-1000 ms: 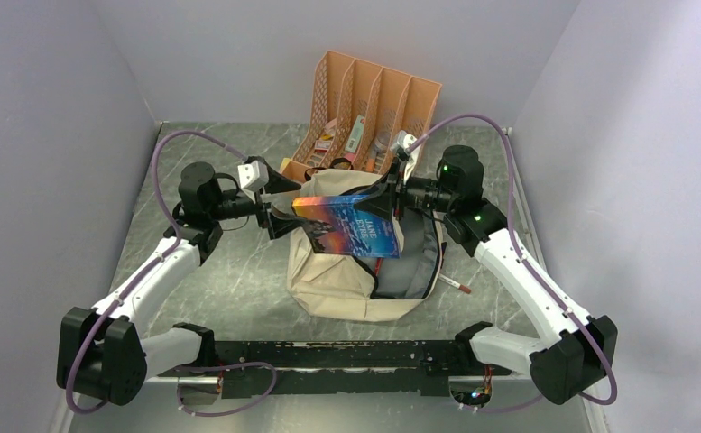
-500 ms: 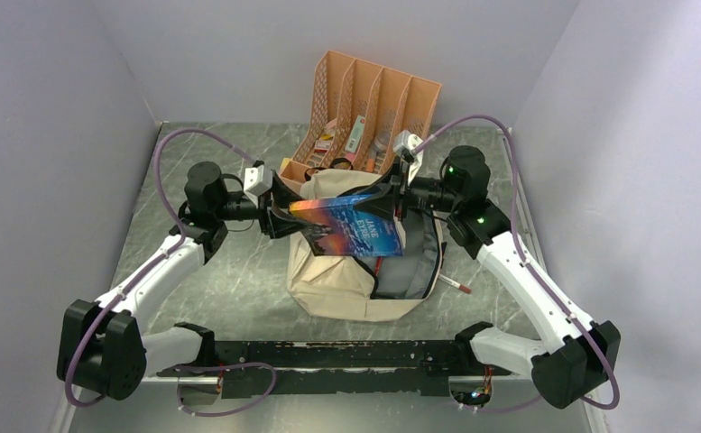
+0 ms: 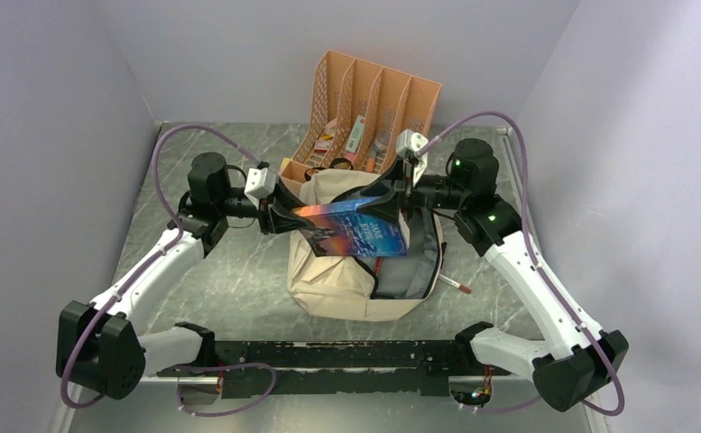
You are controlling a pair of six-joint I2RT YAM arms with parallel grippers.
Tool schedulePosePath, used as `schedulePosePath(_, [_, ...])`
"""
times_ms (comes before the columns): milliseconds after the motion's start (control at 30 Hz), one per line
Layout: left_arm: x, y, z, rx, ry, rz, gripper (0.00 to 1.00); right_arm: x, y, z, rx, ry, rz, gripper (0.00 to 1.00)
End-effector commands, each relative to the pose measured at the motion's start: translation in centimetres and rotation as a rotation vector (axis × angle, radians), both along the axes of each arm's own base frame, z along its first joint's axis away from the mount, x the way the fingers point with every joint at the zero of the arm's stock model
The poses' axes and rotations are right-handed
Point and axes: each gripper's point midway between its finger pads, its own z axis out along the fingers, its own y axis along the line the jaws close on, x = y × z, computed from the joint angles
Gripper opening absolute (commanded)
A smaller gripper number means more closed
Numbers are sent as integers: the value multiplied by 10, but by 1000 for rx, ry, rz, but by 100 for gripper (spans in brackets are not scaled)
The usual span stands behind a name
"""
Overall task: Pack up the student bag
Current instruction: Pick up the book from the center of the board.
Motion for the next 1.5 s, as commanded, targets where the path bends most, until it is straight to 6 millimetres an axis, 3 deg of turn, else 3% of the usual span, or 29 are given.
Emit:
schedulePosePath(0, [-17,0,34,-39,-194,-86,5,-7,-14,45,20,-161,-57,55])
schedulePosePath(167, [-20,1,56,-57,-259,-83,5,-13,-26,40,-7,-146,-129,75])
schedulePosePath(433, [-17,4,95,-140,-295,-26,5,-28,-37,24,-38,-128,-149,81])
schedulePosePath(733, [-36,18,145,-252,-410,-40,5,-25,-51,36,204,-293,-304,76])
schedulePosePath(867, [-50,21,160,-271,-450,-70,5,-26,-49,36,229,-356,-282,76])
schedulePosePath(1067, [-70,26,179,-307,-499,-100,5,-20,-47,29,241,-362,-292,77])
schedulePosePath(1233, [-73,27,191,-352,-503,-80,5,-24,-41,25,255,-335,-239,77])
schedulePosePath(1467, [-73,28,208,-443,-491,-70,5,-34,-21,19,359,-214,-90,68])
